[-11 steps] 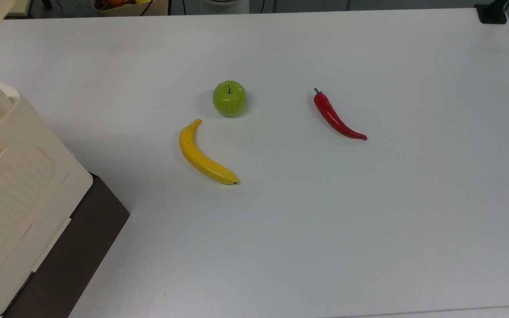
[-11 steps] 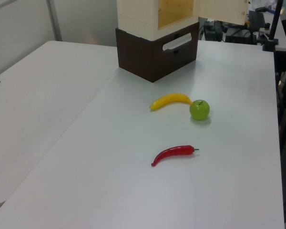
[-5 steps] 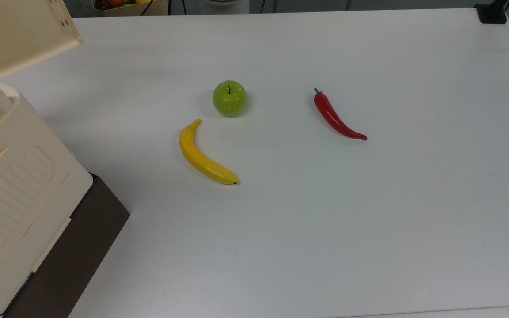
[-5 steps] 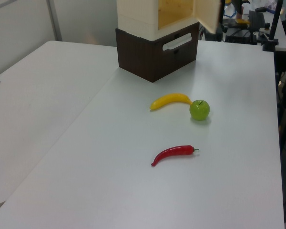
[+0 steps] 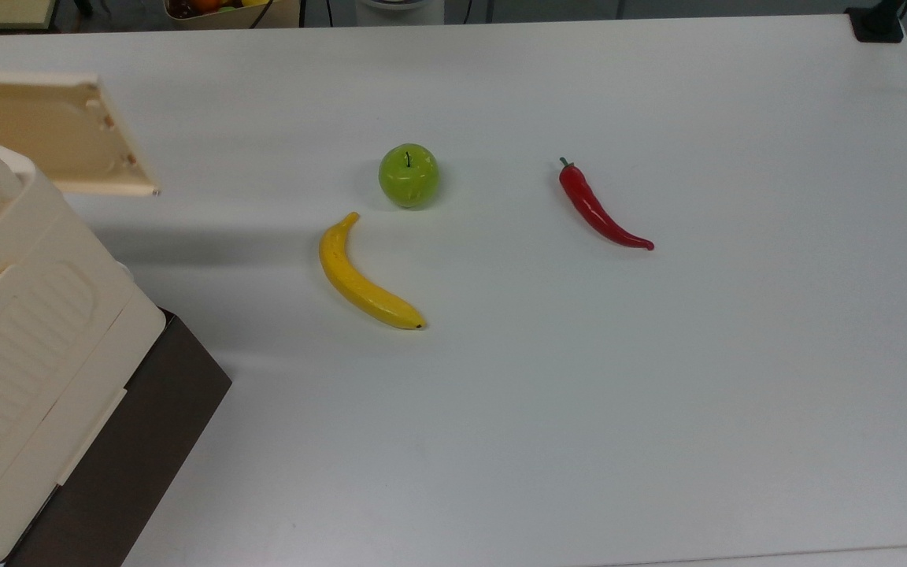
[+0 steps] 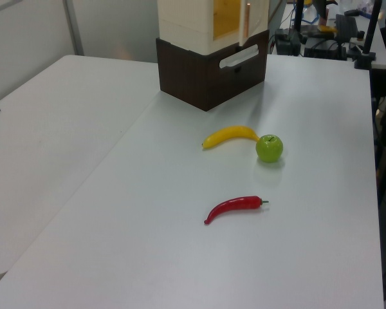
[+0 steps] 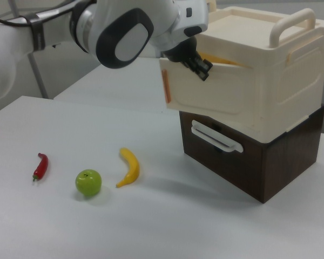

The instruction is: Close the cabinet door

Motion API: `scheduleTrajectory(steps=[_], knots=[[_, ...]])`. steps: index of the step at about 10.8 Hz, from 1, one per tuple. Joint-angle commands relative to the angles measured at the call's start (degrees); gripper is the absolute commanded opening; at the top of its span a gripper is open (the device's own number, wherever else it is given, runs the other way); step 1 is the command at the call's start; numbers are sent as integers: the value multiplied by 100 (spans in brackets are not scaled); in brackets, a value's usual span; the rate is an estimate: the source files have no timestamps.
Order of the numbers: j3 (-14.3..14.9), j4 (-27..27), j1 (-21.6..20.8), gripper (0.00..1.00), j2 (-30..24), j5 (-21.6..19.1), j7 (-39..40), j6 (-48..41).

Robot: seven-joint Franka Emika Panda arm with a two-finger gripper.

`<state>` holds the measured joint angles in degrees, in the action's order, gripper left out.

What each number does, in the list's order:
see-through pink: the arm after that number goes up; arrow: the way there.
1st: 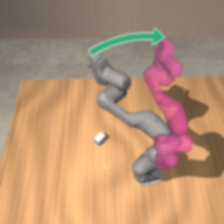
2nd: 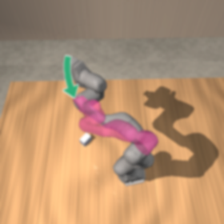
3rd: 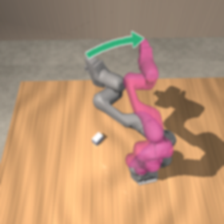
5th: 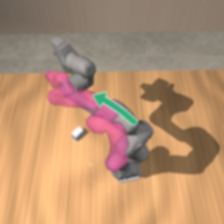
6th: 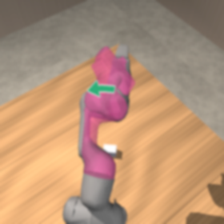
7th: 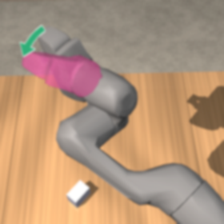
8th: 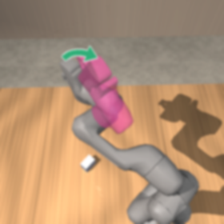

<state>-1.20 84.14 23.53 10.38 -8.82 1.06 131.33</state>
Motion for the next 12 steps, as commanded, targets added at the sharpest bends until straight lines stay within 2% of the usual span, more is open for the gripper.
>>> scheduleTrajectory(steps=[1, 5, 8, 10, 12], knots=[[15, 24, -94, 0, 157, -146, -88, 805], [15, 41, -94, 1, 236, -199, -88, 1105], [15, 76, -155, 1, 201, -182, -62, 983], [15, 121, -304, 1, 35, -76, -53, 117], [15, 121, -593, 1, -202, 230, -62, -947]])
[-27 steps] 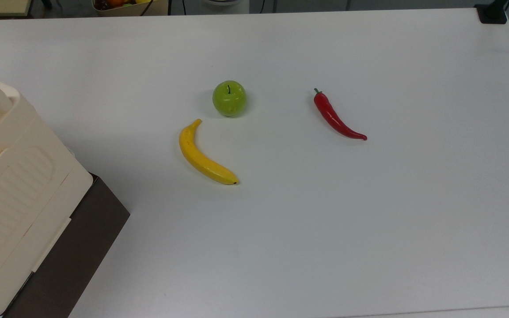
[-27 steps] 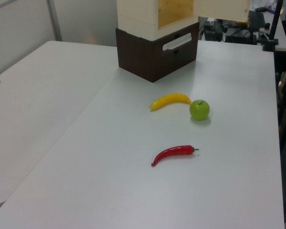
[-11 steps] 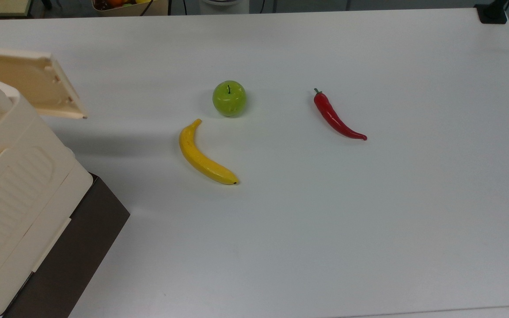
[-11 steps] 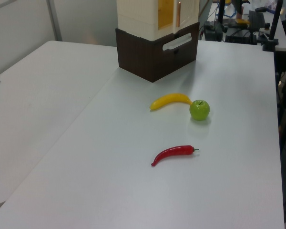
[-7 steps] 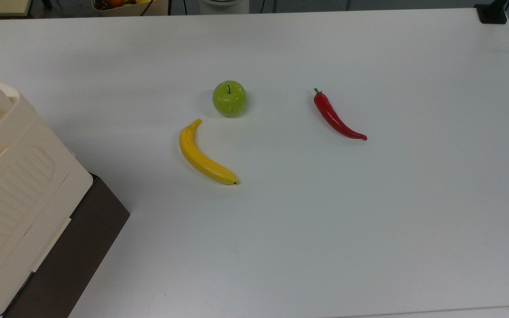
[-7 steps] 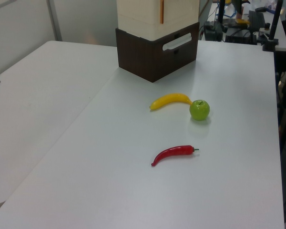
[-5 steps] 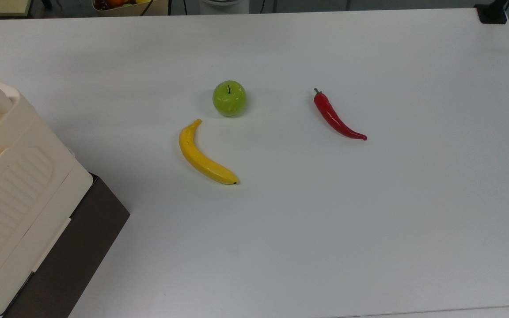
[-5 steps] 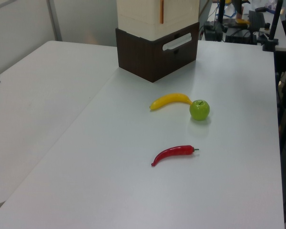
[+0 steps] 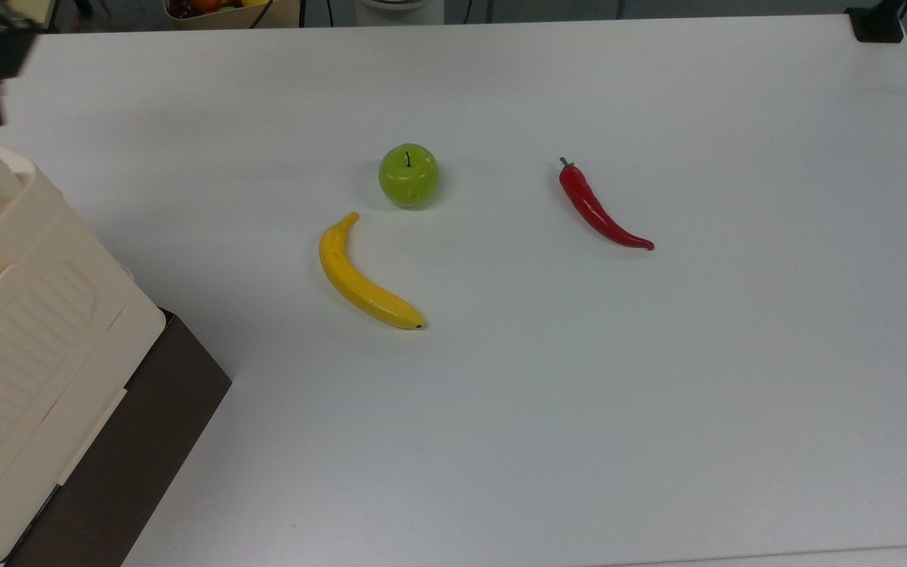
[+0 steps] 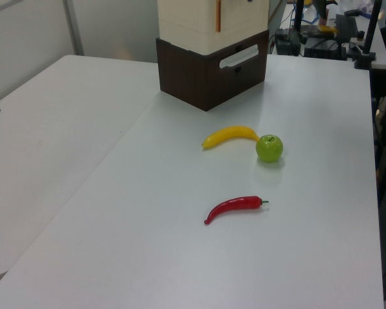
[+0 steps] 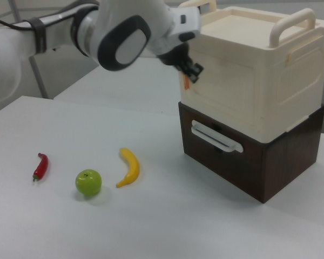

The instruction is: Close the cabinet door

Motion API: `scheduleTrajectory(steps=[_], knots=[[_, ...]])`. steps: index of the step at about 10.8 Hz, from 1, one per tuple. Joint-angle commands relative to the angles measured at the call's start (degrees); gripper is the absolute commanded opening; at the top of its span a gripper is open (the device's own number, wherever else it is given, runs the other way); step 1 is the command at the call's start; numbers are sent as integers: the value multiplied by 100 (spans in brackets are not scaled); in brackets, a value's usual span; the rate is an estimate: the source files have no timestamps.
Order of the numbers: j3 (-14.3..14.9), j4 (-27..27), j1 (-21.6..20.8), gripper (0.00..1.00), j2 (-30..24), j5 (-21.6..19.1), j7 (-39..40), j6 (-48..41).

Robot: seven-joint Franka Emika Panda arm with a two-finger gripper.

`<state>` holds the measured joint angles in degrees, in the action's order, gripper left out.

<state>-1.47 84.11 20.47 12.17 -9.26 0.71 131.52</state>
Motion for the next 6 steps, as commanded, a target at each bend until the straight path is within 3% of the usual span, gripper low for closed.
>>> scheduleTrajectory(steps=[1, 3, 6], knots=[[50, 114, -455, 1, -435, 510, -27, -1423], [41, 106, -894, 1, -549, 1099, -27, -2311], [41, 97, -1544, 1, -768, 1453, 16, -3472]])
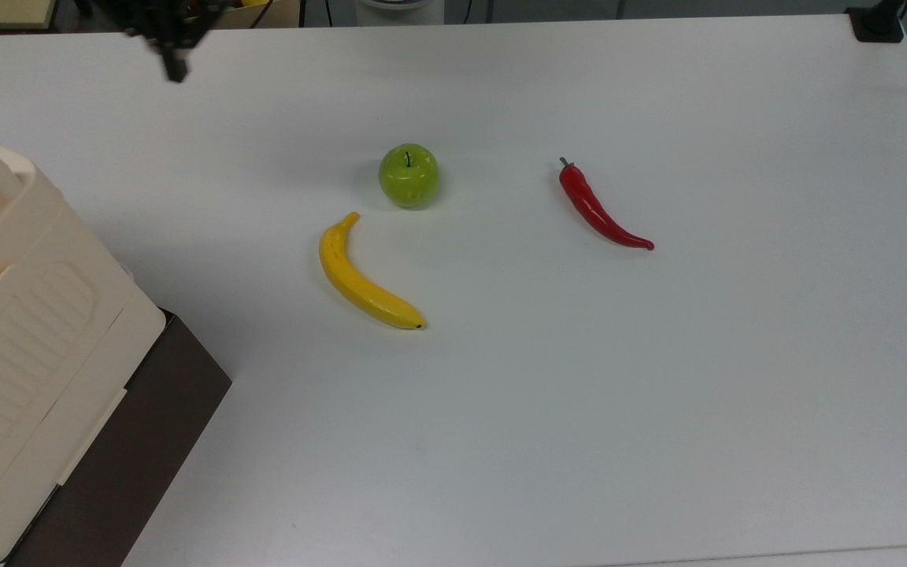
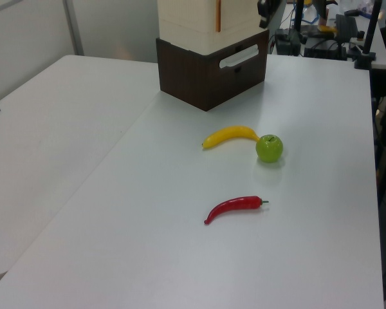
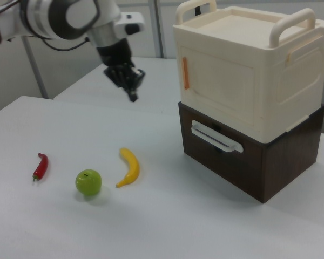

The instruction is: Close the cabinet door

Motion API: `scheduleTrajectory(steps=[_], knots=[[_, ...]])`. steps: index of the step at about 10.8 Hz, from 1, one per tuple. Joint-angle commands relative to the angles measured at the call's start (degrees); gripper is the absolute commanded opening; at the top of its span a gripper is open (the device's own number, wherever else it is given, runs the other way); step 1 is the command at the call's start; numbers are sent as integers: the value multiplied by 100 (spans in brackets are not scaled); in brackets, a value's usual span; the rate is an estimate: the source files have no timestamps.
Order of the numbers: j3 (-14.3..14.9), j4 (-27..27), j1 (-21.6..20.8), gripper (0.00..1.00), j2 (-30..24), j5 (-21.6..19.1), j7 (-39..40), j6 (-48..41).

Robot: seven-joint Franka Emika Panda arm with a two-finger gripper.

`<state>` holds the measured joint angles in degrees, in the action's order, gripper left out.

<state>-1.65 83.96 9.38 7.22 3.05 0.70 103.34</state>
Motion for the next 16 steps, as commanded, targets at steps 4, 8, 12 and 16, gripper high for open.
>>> scheduleTrajectory(steps=[4, 8, 12, 16], knots=[[59, 147, -981, 1, -476, 179, 1, -1438], [59, 182, -1035, 11, -538, 117, -26, -1721], [68, 182, -1008, 100, -529, 205, -26, -1694], [68, 156, -964, 100, -538, 196, -35, -1651]])
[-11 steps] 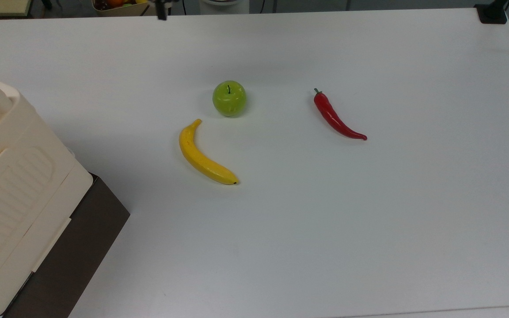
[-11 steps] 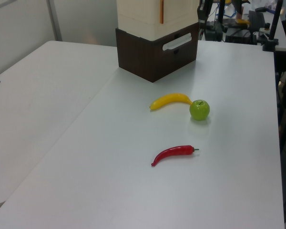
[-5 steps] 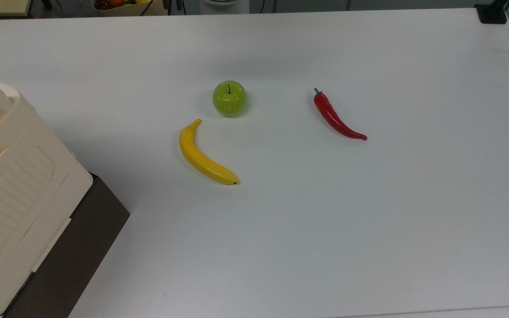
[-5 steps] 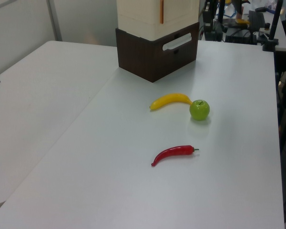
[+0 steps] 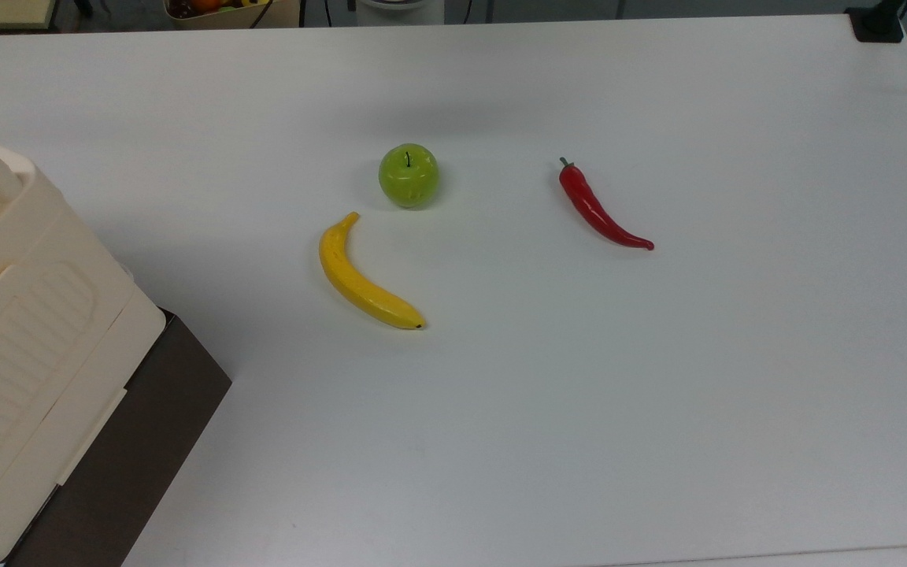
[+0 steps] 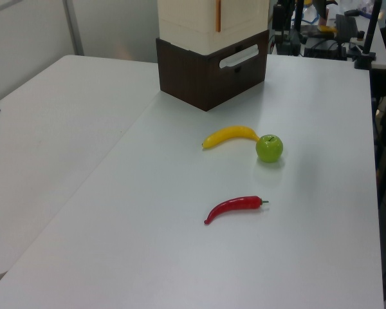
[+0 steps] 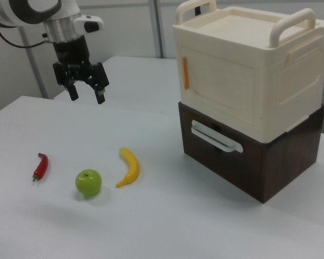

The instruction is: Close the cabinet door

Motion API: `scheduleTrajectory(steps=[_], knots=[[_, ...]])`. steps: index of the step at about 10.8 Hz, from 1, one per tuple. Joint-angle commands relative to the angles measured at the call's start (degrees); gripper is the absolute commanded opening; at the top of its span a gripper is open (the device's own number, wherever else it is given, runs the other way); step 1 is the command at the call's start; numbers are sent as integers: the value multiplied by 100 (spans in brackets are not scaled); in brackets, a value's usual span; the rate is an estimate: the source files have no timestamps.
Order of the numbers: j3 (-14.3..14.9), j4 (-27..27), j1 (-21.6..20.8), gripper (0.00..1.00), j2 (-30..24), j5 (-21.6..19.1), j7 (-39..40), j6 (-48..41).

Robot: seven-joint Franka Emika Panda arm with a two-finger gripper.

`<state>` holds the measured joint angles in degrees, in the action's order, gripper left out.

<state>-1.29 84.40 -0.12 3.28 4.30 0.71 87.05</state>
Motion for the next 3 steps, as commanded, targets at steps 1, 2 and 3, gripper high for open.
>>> scheduleTrajectory(steps=[1, 2, 3], knots=[[32, 103, -23, 100, -135, 71, -36, -13], [32, 103, -23, 100, -135, 62, -36, -21], [32, 94, -41, 100, -135, 62, -36, -39]])
